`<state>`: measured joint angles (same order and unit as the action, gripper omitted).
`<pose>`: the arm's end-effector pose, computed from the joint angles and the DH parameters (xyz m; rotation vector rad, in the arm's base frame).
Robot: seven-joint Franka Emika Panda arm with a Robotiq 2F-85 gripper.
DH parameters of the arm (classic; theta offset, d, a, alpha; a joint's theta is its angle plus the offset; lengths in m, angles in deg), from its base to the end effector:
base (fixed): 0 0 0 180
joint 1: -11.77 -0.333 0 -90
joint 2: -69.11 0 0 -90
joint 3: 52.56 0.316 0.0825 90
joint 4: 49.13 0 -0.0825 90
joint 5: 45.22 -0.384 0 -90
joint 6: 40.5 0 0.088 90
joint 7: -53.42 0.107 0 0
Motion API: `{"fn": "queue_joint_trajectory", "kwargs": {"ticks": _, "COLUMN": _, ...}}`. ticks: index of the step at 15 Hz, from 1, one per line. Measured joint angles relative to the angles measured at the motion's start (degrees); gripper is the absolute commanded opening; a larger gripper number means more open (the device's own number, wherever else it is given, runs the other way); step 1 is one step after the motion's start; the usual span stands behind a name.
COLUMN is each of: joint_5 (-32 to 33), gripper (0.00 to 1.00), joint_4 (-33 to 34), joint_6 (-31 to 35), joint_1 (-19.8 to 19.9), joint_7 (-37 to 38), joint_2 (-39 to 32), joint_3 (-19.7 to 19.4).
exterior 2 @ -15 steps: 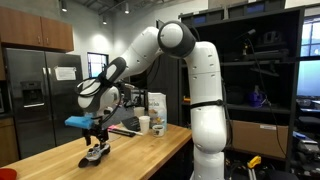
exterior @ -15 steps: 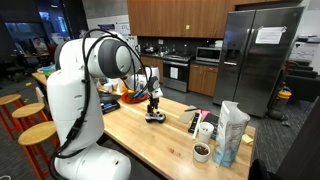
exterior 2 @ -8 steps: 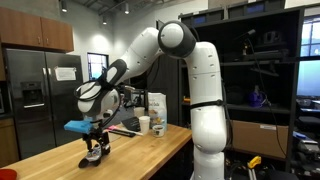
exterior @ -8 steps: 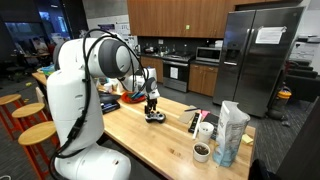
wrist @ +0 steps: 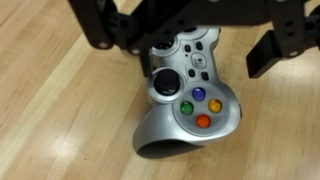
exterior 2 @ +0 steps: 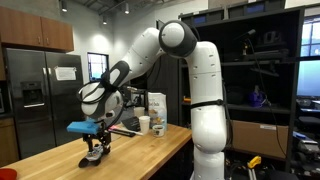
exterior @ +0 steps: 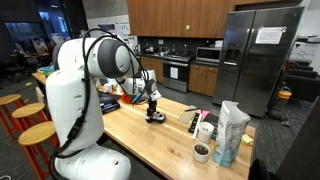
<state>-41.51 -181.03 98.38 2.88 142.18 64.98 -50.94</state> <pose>0.5155 0.0954 0.3207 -2.4738 1.9162 -0.1003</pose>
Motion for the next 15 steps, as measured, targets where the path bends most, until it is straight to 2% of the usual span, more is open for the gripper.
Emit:
{"fn": "queue_joint_trajectory", "kwargs": {"ticks": 2, "joint_5": 0.0, "gripper": 0.88, "joint_4": -0.1, "joint_6": 1.2, "joint_1": 0.2, "joint_7": -2.3, "joint_2": 0.2, "joint_3": 0.0}}
{"fn": "queue_joint_trajectory", "kwargs": {"ticks": 3, "joint_5": 0.0, "gripper": 0.93, "joint_4": -0.1, "joint_6": 1.7, "joint_1": 0.2, "joint_7": -3.3, "joint_2": 0.2, "joint_3": 0.0}}
{"fn": "queue_joint_trajectory", "kwargs": {"ticks": 6, "joint_5": 0.0, "gripper": 1.00, "joint_4": -0.5, "joint_6": 2.5, "joint_1": 0.5, "joint_7": -5.2, "joint_2": 0.3, "joint_3": 0.0}}
{"fn": "queue_joint_trajectory", "kwargs": {"ticks": 15, "joint_5": 1.6, "gripper": 1.00, "joint_4": -1.8, "joint_6": 8.0, "joint_1": 3.2, "joint_7": -5.9, "joint_2": 0.4, "joint_3": -0.7}}
